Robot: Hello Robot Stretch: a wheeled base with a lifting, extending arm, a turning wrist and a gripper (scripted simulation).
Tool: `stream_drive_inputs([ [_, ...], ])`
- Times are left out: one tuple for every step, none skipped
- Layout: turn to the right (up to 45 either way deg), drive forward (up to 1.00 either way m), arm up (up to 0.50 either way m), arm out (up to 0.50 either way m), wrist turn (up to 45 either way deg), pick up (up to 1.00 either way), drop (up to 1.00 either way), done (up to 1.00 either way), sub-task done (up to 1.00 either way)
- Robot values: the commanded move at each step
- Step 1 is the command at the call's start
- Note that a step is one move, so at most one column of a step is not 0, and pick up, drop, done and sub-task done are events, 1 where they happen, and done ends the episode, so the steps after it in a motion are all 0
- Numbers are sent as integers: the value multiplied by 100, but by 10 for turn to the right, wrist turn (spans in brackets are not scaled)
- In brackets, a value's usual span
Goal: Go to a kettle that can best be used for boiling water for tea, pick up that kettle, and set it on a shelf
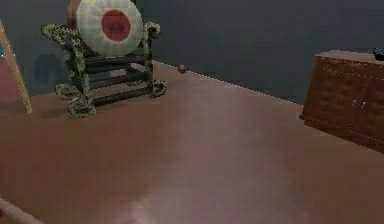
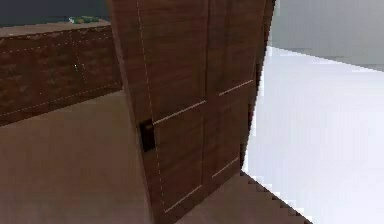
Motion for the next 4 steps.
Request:
stream_drive_inputs([
  [0,35,0,0,0,0,0,0,0],
  [-270,0,0,0,0,0,0,0,0],
  [0,100,0,0,0,0,0,0,0],
  [-120,0,0,0,0,0,0,0,0],
])
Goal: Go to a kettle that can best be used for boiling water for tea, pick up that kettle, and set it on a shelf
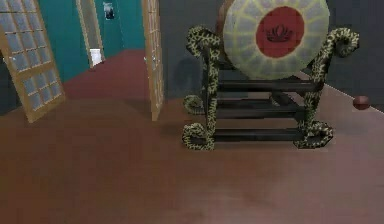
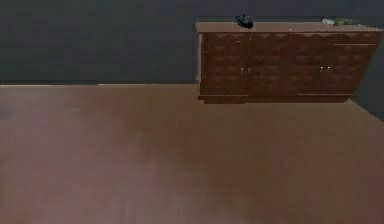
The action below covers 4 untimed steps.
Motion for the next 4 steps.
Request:
stream_drive_inputs([
  [0,20,0,0,0,0,0,0,0],
  [-240,0,0,0,0,0,0,0,0],
  [0,100,0,0,0,0,0,0,0],
  [0,100,0,0,0,0,0,0,0],
])
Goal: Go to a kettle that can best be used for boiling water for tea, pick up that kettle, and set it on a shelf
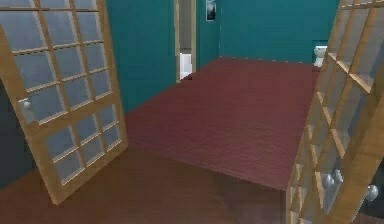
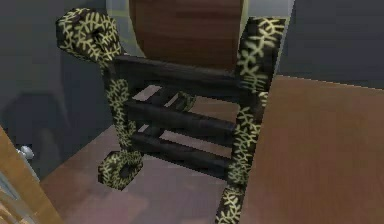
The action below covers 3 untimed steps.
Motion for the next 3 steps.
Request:
stream_drive_inputs([
  [-30,0,0,0,0,0,0,0,0],
  [-120,0,0,0,0,0,0,0,0],
  [0,55,0,0,0,0,0,0,0],
])
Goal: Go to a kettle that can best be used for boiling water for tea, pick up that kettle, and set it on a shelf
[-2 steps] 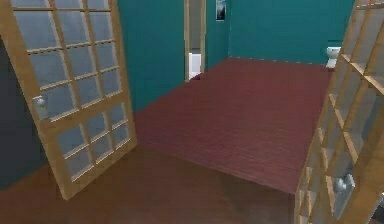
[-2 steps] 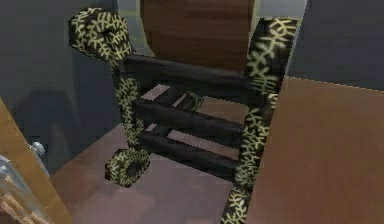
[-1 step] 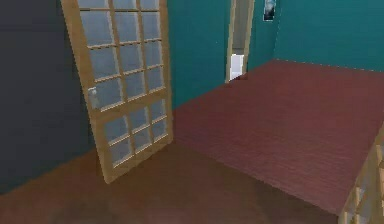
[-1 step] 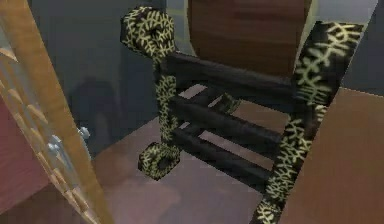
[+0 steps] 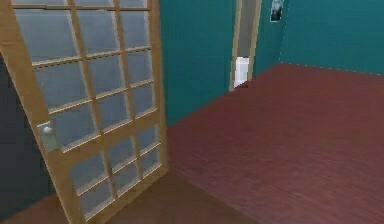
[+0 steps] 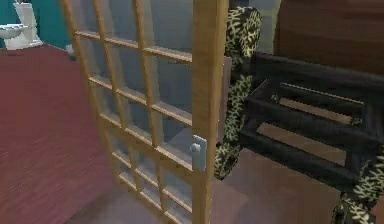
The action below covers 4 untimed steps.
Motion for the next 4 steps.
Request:
stream_drive_inputs([
  [270,0,0,0,0,0,0,0,0],
  [0,10,0,0,0,0,0,0,0],
  [-60,0,0,0,0,0,0,0,0],
  [-30,0,0,0,0,0,0,0,0],
])
